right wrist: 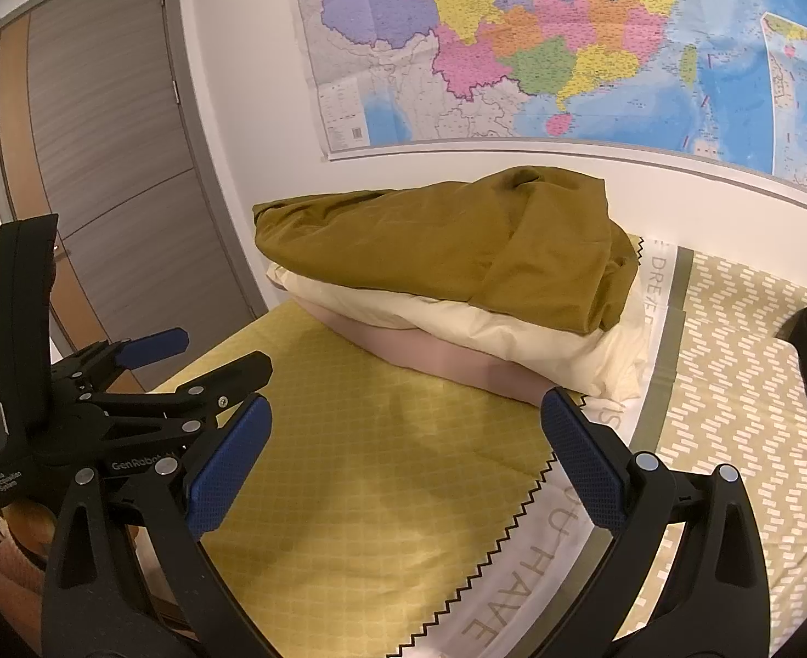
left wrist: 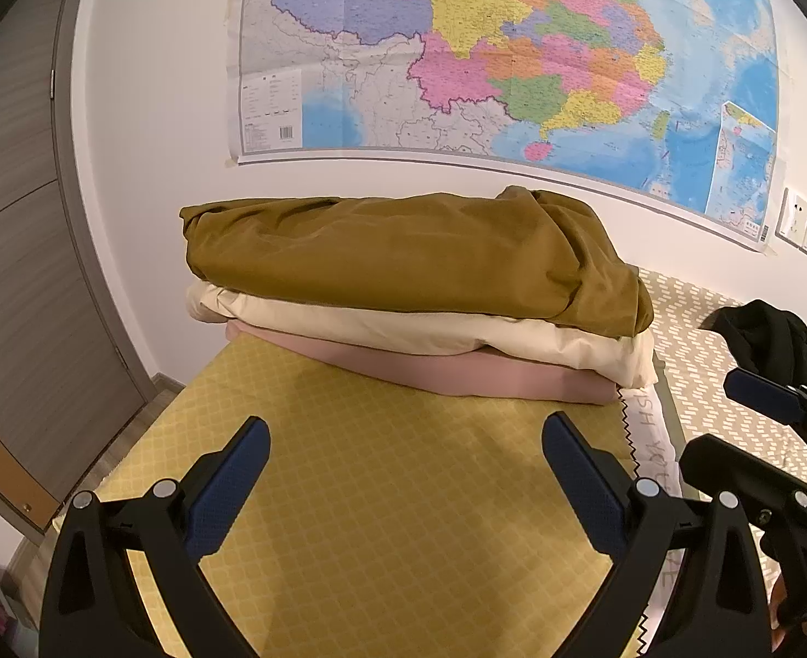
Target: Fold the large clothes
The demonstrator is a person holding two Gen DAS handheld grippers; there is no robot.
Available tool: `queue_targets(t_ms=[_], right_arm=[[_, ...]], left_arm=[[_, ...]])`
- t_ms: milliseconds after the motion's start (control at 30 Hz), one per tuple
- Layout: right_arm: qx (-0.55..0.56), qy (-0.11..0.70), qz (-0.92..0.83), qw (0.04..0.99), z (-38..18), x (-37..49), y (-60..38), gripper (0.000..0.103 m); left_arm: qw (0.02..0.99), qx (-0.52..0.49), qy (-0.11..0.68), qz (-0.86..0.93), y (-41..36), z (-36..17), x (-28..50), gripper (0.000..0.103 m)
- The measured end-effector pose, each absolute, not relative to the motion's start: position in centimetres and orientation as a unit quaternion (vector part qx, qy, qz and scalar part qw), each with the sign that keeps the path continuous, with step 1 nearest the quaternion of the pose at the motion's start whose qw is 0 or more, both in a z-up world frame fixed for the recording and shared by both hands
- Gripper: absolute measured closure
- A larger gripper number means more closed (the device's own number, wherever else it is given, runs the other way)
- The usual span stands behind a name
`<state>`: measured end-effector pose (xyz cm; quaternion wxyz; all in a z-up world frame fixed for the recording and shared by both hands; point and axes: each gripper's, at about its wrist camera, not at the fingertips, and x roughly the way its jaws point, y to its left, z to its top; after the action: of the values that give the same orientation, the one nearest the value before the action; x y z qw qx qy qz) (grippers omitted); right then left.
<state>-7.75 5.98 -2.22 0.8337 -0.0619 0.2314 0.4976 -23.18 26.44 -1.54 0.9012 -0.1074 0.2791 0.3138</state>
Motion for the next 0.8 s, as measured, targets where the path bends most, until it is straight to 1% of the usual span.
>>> queue_targets(t_ms=[800], right_arm=[[-0.056,0.228,0.498,0.835,-2.13,-8.07,5.98,0.006]], left_arm=[[0.903,-0.107,0.275,0.313,26.16,-1.41,-23.21,0.007]])
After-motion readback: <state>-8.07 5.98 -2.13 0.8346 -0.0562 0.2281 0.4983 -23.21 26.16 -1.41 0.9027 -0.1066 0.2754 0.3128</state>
